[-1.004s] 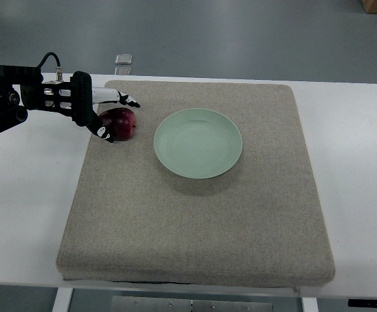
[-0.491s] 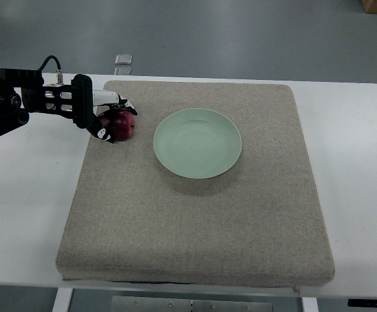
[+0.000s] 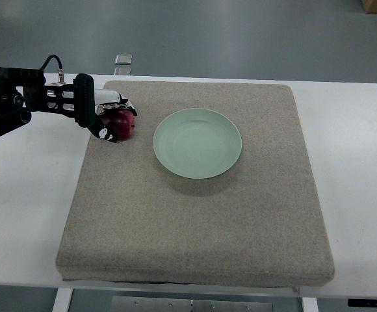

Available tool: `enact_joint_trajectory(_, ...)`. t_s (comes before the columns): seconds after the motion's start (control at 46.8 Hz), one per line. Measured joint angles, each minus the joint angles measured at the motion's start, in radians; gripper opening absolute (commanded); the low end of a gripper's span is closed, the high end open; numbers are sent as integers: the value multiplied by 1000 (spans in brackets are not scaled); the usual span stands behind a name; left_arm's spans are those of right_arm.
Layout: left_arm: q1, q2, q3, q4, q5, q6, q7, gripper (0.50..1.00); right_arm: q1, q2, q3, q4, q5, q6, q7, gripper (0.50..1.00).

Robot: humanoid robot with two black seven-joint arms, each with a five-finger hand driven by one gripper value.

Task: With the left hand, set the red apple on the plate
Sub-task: 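Carry the apple with the left hand onto the green plate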

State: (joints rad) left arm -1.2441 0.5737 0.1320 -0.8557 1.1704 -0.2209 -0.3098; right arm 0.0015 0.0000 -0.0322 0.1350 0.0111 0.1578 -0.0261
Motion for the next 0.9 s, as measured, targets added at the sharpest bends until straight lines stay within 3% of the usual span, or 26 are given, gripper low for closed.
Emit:
enact_joint_trajectory(0.278,-14,-17,-14,2,-1,2,0,561,0,0,0,0,0,0,0,932)
enact_joint_trajectory(0.897,-47,-187,-77,-12,-18,-1,4,587,0,0,0,0,0,0,0,930)
